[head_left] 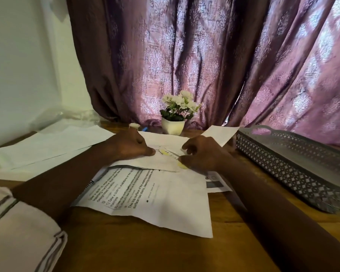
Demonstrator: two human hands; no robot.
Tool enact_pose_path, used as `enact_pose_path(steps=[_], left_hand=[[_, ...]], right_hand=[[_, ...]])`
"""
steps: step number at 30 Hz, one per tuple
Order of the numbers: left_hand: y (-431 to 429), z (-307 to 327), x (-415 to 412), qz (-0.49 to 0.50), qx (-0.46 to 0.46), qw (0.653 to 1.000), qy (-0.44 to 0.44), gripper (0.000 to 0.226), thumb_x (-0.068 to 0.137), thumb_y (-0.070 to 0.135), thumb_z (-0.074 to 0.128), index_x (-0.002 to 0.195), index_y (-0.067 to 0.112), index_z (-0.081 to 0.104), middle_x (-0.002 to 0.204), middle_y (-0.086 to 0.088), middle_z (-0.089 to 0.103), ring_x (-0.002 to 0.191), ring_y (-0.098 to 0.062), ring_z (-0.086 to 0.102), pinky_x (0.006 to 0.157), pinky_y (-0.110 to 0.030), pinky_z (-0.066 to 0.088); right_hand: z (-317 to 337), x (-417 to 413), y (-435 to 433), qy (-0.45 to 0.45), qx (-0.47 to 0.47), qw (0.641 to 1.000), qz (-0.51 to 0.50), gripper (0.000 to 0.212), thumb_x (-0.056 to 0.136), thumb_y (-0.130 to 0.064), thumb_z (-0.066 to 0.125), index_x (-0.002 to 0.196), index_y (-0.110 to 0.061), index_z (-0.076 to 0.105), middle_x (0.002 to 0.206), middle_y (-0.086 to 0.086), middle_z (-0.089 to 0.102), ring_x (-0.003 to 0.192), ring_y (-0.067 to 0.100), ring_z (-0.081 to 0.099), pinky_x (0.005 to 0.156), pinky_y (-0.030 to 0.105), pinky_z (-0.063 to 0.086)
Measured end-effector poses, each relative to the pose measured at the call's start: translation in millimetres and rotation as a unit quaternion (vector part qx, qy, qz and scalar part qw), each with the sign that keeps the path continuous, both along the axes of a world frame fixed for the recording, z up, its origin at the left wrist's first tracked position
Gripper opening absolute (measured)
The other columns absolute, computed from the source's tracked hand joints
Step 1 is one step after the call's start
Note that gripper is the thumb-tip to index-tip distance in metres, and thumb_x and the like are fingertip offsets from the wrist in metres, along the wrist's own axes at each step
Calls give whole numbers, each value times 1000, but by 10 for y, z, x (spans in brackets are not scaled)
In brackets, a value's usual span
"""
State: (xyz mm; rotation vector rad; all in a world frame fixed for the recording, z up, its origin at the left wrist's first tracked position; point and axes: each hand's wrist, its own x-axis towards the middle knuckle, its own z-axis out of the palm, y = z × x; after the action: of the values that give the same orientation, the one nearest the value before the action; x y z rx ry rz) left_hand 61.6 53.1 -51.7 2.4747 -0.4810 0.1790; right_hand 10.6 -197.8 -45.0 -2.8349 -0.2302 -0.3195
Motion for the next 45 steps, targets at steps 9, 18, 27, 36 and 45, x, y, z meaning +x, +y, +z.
enact_pose_path(steps=[9,18,27,36,45], left_hand=[[-108,45,-53,83,-71,994,25,46,73,43,86,53,14,58,63,0,56,67,-20,55,60,-31,34],[-161,28,-122,82,-56,994,-38,61,78,67,71,81,6,69,85,-19,69,87,-33,69,77,-41,54],[341,253,-81,-43,81,993,71,54,47,60,75,92,30,75,105,5,73,106,-21,69,96,-38,55],[-8,115,-120,2,-239,970,47,49,56,32,100,96,21,75,90,-5,76,81,-22,75,77,-33,61],[156,227,-163,38,-221,953,205,31,86,1,65,117,5,64,79,-22,60,46,-24,52,44,-23,40]], right_hand=[[-28,-116,207,-138,34,989,51,32,82,-20,73,113,-22,75,88,-7,73,80,9,63,74,28,52],[-220,-114,530,-197,57,978,43,31,83,-27,66,114,-30,70,78,-13,72,80,10,64,71,28,51],[-213,-64,448,-159,83,983,29,18,86,-28,70,102,-23,77,88,-7,72,80,10,60,65,23,42],[-197,-186,625,-226,85,969,49,23,89,-26,64,106,-21,79,95,-2,75,80,16,62,68,28,48],[-218,-159,622,-238,88,967,17,26,86,-28,61,106,-24,77,93,-4,76,84,18,65,72,32,54]])
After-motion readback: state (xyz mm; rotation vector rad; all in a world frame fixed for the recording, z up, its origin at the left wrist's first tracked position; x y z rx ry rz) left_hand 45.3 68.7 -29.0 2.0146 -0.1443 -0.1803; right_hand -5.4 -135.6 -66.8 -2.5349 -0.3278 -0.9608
